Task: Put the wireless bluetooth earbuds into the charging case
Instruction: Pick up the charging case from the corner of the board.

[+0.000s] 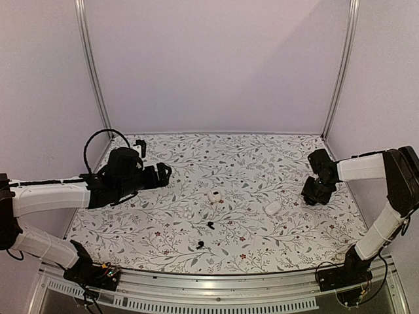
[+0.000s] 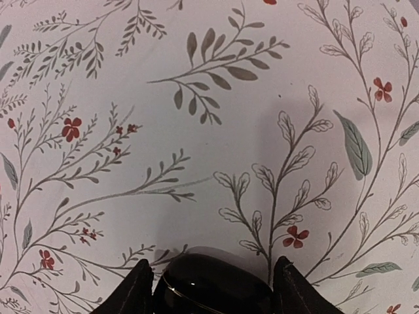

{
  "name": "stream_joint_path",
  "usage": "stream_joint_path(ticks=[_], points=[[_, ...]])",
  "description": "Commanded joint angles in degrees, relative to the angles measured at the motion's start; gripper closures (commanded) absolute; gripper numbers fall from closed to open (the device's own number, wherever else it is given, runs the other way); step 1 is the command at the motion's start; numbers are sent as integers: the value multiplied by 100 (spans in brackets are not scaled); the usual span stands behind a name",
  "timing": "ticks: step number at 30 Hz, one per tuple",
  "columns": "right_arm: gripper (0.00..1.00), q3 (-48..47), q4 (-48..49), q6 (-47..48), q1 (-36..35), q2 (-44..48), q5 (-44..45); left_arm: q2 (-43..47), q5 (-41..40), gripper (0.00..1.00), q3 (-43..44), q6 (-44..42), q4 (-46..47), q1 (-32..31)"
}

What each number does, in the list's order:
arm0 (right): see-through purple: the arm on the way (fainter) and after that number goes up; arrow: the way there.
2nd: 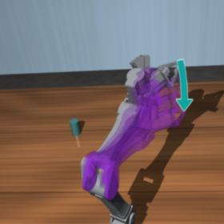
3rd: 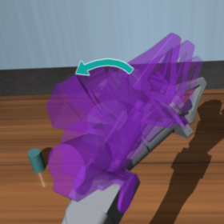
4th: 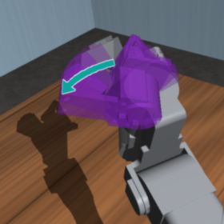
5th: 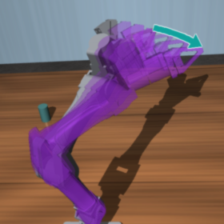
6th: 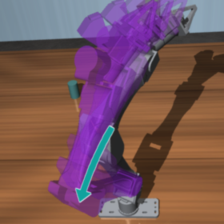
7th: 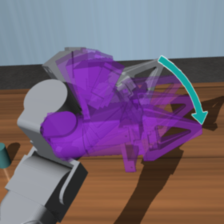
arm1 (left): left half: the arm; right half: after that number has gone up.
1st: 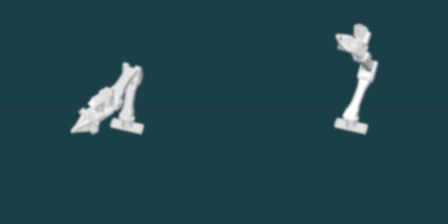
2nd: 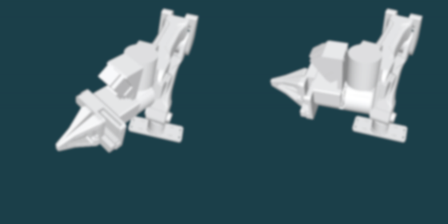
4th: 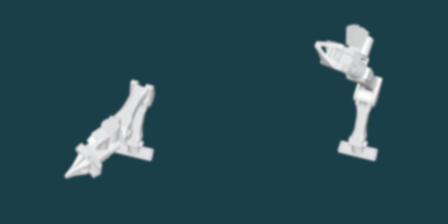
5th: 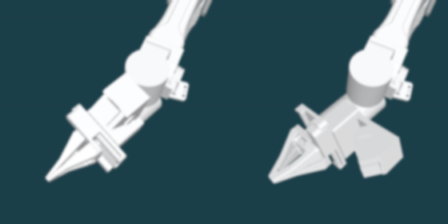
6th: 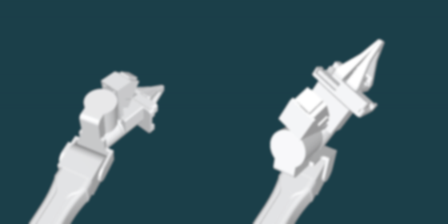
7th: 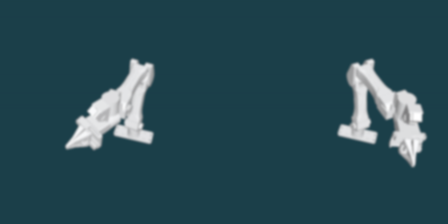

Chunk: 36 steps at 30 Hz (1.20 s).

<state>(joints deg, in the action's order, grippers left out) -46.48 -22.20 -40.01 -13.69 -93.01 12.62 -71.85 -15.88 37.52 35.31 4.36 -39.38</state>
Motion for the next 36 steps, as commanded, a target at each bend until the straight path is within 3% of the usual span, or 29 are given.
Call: stream_joint_path(ticks=[1, 7, 15, 22, 30, 36], points=[[50, 130, 422, 576, 14, 71, -710, 106, 30, 0, 11, -80, 18, -37], [54, 59, 553, 1173, -85, 115, -955, 42, 81, 0, 19, -164, 91, -40], [28, 31, 161, 1332, -237, 416, -808, -39, 135, 0, 100, -209, 107, -34], [28, 220, 143, 1619, -233, 796, -1072, -95, 230, 0, 123, -294, 198, -31], [23, -120, 72, 2008, -240, 310, -587, -75, 337, 0, 124, -361, 221, -33], [28, 114, 292, 2253, -243, 129, -1131, -87, 535, 0, 96, -496, 341, -29]])
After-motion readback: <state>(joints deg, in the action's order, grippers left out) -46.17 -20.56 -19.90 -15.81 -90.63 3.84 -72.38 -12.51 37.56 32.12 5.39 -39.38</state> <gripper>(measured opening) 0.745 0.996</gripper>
